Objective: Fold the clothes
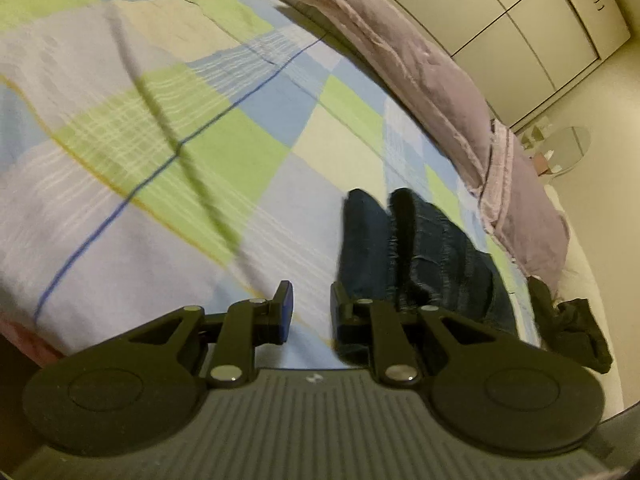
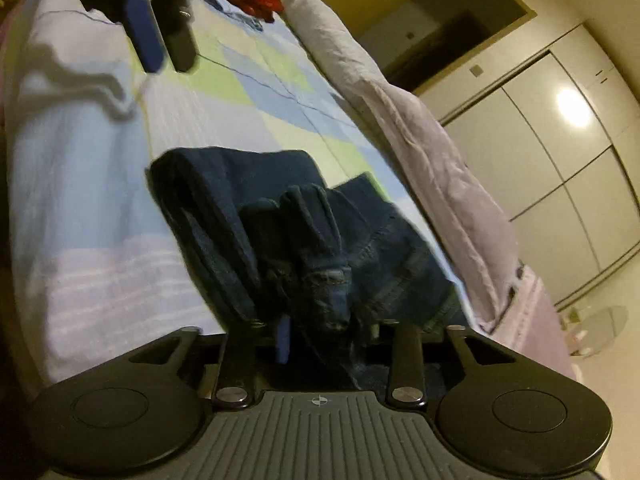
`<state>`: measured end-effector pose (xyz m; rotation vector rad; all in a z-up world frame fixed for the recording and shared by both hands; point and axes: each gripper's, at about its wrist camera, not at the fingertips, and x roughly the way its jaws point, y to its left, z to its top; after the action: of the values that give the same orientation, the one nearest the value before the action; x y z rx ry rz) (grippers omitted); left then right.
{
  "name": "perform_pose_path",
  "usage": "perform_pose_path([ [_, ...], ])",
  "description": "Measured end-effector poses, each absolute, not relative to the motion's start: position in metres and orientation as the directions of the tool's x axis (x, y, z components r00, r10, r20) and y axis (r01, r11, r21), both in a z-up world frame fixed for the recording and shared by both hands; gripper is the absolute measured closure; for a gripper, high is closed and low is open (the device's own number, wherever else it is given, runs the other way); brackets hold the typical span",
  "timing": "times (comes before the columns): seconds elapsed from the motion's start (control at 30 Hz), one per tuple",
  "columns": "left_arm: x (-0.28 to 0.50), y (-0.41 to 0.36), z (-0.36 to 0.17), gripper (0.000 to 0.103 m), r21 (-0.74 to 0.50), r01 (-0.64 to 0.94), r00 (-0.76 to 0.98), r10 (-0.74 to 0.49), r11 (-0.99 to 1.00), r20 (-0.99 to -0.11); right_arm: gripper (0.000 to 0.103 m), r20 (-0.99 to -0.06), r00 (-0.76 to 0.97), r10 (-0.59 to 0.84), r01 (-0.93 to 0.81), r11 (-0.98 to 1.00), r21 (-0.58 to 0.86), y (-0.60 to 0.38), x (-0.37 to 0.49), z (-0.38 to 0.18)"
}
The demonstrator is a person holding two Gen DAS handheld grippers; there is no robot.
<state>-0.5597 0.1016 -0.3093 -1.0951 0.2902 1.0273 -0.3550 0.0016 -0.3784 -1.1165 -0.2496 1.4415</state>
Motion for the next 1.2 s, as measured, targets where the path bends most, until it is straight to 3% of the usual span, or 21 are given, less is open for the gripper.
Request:
perform_pose_path([
  [0.03, -0.562, 0.101, -0.311, 0.088, -0.591, -0.803, 0.530, 0.538, 0.071, -0.655, 0.053, -0.461, 0.207, 0.863, -0.645, -0.234, -0.727, 0.001, -0.354, -0.376],
  [0.07, -0.564, 0.101, -0.312, 0.088, -0.594, -0.802, 0.531, 0.536, 0.069, -0.656, 0.051, -0.451, 0.212, 0.867, -0.636, -0.228, -0.737, 0.000, -0.352, -0.375],
  [0.2, -0.566, 0.102, -0.315, 0.088, -0.595, -0.800, 0.544, 0.519, 0.081, -0.660, 0.052, -0.446, 0.186, 0.875, -0.572, -0.273, -0.774, 0.005, -0.355, -0.383],
  [0.23, -0.566, 0.104, -0.315, 0.088, -0.595, -0.799, 0.546, 0.516, 0.084, -0.660, 0.082, -0.461, 0.171, 0.871, -0.572, -0.293, -0.766, 0.008, -0.355, -0.385],
  [0.27, -0.568, 0.104, -0.315, 0.088, -0.603, -0.792, 0.556, 0.513, 0.091, -0.654, 0.088, -0.472, 0.157, 0.868, -0.581, -0.305, -0.754, 0.011, -0.353, -0.385],
  [0.33, -0.573, 0.104, -0.313, 0.088, -0.619, -0.777, 0.580, 0.511, 0.112, -0.634, 0.089, -0.476, 0.137, 0.869, -0.640, -0.289, -0.712, 0.018, -0.341, -0.379],
  [0.53, -0.583, 0.108, -0.311, 0.088, -0.628, -0.760, 0.607, 0.525, 0.166, -0.596, 0.090, -0.363, 0.046, 0.931, -0.745, -0.210, -0.633, 0.024, -0.341, -0.326],
  [0.7, -0.583, 0.109, -0.321, 0.088, -0.638, -0.757, 0.611, 0.498, 0.140, -0.615, 0.090, -0.497, 0.024, 0.867, -0.676, -0.352, -0.648, 0.031, -0.357, -0.375],
  [0.93, -0.584, 0.109, -0.322, 0.088, -0.644, -0.752, 0.616, 0.497, 0.142, -0.611, 0.089, -0.413, -0.017, 0.910, -0.696, -0.307, -0.649, 0.027, -0.354, -0.347],
  [1.1, -0.581, 0.108, -0.320, 0.088, -0.635, -0.760, 0.609, 0.493, 0.139, -0.621, 0.089, -0.470, 0.006, 0.883, -0.619, -0.366, -0.695, 0.013, -0.367, -0.379],
  [1.13, -0.580, 0.107, -0.319, 0.088, -0.632, -0.762, 0.607, 0.492, 0.140, -0.624, 0.081, -0.468, 0.018, 0.884, -0.603, -0.363, -0.710, 0.011, -0.370, -0.383],
  [1.2, -0.577, 0.107, -0.315, 0.088, -0.624, -0.769, 0.602, 0.492, 0.142, -0.629, 0.077, -0.479, 0.032, 0.877, -0.600, -0.366, -0.711, 0.014, -0.372, -0.379],
])
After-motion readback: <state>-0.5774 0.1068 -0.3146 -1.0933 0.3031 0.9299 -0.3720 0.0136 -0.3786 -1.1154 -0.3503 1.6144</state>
